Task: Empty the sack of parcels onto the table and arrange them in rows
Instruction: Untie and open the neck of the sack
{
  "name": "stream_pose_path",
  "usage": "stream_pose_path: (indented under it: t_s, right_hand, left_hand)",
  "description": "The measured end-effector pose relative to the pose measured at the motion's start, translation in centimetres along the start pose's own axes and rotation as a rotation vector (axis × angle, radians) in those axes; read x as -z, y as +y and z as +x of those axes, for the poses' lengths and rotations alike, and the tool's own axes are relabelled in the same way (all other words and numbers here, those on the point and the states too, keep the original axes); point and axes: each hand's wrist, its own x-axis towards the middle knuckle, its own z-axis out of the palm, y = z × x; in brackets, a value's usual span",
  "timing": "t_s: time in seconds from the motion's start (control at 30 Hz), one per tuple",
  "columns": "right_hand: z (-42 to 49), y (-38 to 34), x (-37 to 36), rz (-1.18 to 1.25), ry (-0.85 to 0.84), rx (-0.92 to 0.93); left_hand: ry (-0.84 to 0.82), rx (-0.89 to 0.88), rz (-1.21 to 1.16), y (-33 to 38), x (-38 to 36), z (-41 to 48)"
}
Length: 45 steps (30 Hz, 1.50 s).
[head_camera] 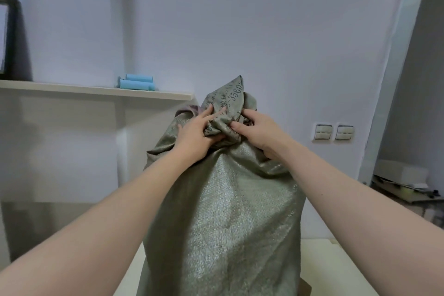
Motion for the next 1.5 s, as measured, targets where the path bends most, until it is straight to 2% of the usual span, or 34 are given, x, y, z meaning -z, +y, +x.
stream_pose_path:
  t_s: [0.13, 0.27, 0.37, 0.43, 0.5, 0.53, 0.7, 0.77, 0.83, 0.9, 0.97, 1.0, 1.07, 1.13, 1.2, 1.27, 1.4, 1.43, 1.5]
  right_hand:
    - [1.6, -2.4, 0.4, -0.173, 0.189, 0.229]
    - [2.8, -5.2, 2.7, -0.103, 0.315, 0.366]
    - [2.1, -3.4, 2.2, 0.032, 0.216, 0.213]
    - [1.7, -1.0, 1.1, -0.129, 0.132, 0.11]
    - [0.9, 0.2, 0.3, -0.327, 0.062, 0.0]
    - [0.7, 0.4, 0.1, -0.351, 0.054, -0.04]
    - [0.5, -1.0, 0.4, -0.29, 0.043, 0.056]
    - [0.4, -0.8, 0.4, -0.364, 0.105, 0.035]
    - [0.3, -0.3, 0.5, -0.429, 0.197, 0.035]
    - [-0.1, 0.0, 0.8, -0.414, 0.261, 0.073]
    - [-0.5, 0.0, 1.0, -0.384, 0.273, 0.138]
    - [-0.9, -0.1, 1.0, -0.383, 0.265, 0.178]
    - [-1.4, -0.3, 1.1, -0.376, 0.249, 0.25]
    - [-1.7, -0.1, 1.2, -0.361, 0.228, 0.289]
    - [-1.8, 0.4, 1.3, -0.336, 0.183, 0.288]
    - [-1.5, 0.5, 1.7, -0.218, 0.082, 0.229]
    - [0.1, -2.0, 3.4, 0.23, -0.054, -0.036]
    - [0.4, -2.5, 3.5, 0.187, -0.064, -0.057]
    - [0.3, -2.7, 3.1, -0.127, -0.165, -0.092]
  left_hand:
    - [0.112, -0.081, 0.037, 1.2, 1.4, 2.3]
    - [0.159, -0.174, 0.051, 3.5, 3.6, 5.1]
    - [0.12, -0.181, -0.03, 2.1, 2.6, 3.8]
    - [0.054, -0.126, -0.072, 0.4, 1.0, 1.8]
    - [0.008, -0.095, -0.005, -0.6, -0.1, 0.3]
    - [0.009, -0.102, 0.031, -0.8, -0.2, -0.1]
    - [-0.009, -0.071, 0.06, -0.1, 0.3, -0.2]
    - [-0.173, -0.058, 0.135, 0.6, 0.6, -0.3]
    - [-0.334, 0.015, 0.052, 1.9, 1.2, -0.4]
    - [-0.245, 0.09, -0.106, 2.9, 2.0, 0.1]
    - [-0.045, 0.145, 0.008, 3.0, 2.7, 0.7]
    - [-0.003, 0.186, 0.117, 2.7, 2.9, 1.2]
    - [-0.088, 0.263, 0.249, 2.0, 3.0, 1.7]
    - [-0.212, 0.191, 0.238, 1.2, 2.8, 2.0]
    - [-0.232, 0.104, 0.191, 0.7, 2.6, 2.0]
    - [-0.148, 0.104, 0.208, 0.5, 2.3, 1.7]
    - [-0.018, 0.048, 0.28, 0.8, 1.5, 0.6]
    - [-0.003, 0.011, 0.27, 1.0, 1.3, 0.4]
    - [-0.04, -0.02, 0.269, 1.6, 0.9, 0.0]
